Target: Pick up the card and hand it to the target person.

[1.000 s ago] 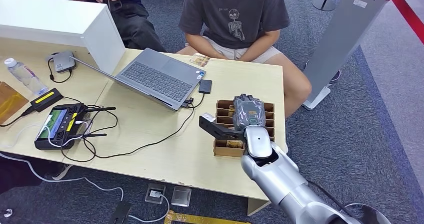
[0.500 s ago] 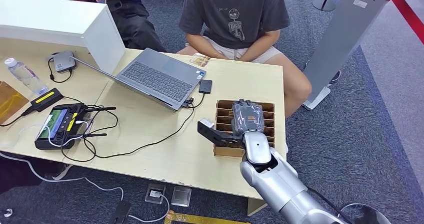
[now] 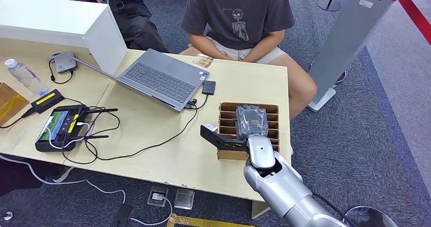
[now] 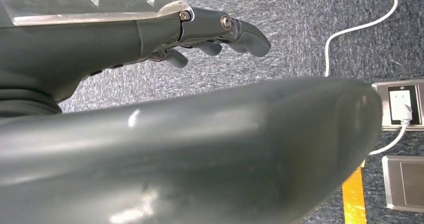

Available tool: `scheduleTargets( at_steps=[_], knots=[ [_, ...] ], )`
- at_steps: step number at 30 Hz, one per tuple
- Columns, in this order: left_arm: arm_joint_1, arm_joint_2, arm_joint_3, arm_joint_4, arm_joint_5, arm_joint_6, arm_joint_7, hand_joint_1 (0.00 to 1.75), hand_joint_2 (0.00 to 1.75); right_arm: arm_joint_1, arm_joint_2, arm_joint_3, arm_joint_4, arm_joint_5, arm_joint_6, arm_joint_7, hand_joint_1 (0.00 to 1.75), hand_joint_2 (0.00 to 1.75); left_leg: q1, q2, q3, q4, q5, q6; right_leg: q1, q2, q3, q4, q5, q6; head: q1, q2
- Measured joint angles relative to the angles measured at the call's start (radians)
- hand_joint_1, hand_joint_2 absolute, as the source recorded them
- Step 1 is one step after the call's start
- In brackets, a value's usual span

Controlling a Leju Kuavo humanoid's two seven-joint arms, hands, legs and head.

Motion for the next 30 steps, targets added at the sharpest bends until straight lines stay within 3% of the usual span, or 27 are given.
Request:
scheduleTargets(
  at_steps=[8, 20, 30],
  knots=[
    [0.0, 0.0, 0.0, 0.0, 0.0, -0.001, 0.002, 0.0, 0.0, -0.001, 0.0, -0.001, -0.003, 0.0, -0.013, -0.002, 1.64, 1.75, 0.0, 0.0, 0.0, 0.0, 0.0, 0.0, 0.0, 0.0, 0.0, 0.0, 0.0, 0.0, 0.0, 0.0],
    [0.0, 0.0, 0.0, 0.0, 0.0, -0.006, 0.002, 0.0, 0.0, 0.003, -0.005, -0.009, -0.052, -0.009, -0.016, -0.007, 1.59, 1.75, 0.0, 0.0, 0.0, 0.0, 0.0, 0.0, 0.0, 0.0, -0.001, 0.0, 0.0, 0.0, 0.0, 0.0],
    [0.001, 0.0, 0.0, 0.0, 0.002, -0.004, 0.002, 0.0, 0.0, 0.015, -0.034, -0.025, -0.22, -0.006, 0.009, -0.005, 1.57, 1.75, 0.0, 0.0, 0.0, 0.0, 0.0, 0.0, 0.0, 0.0, -0.001, 0.0, 0.0, 0.0, 0.0, 0.0]
  ],
)
